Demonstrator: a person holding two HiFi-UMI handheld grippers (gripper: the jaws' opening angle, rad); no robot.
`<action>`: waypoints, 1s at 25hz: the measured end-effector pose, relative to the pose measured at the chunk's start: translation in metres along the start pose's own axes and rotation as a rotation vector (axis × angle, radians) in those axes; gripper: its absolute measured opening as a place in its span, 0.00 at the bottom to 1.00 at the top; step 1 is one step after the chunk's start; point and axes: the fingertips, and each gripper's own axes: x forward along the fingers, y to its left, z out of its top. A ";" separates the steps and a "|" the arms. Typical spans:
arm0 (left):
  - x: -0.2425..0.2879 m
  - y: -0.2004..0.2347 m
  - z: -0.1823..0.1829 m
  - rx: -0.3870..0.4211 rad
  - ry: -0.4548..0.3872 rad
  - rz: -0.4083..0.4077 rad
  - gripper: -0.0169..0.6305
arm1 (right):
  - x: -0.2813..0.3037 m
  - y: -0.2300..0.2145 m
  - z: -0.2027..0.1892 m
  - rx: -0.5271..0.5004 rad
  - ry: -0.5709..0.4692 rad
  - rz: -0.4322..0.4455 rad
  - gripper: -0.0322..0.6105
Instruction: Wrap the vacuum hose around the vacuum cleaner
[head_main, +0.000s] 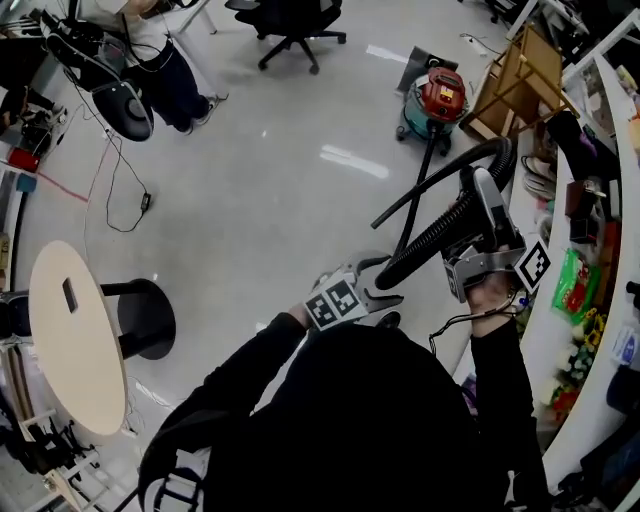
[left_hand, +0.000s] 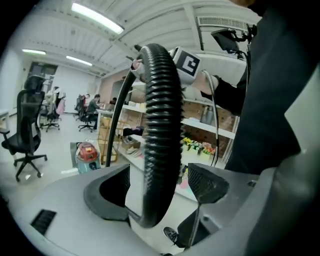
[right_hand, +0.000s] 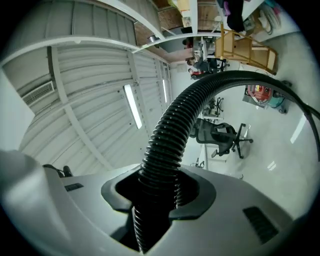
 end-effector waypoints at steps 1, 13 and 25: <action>-0.002 0.000 0.006 0.013 -0.012 -0.010 0.57 | 0.004 0.000 0.004 0.012 -0.034 0.006 0.30; -0.099 0.106 0.075 0.221 -0.133 0.348 0.28 | -0.006 -0.027 0.055 0.112 -0.306 0.002 0.35; -0.073 0.183 0.166 0.645 0.214 0.256 0.28 | -0.099 -0.123 0.064 0.358 -0.479 -0.122 0.50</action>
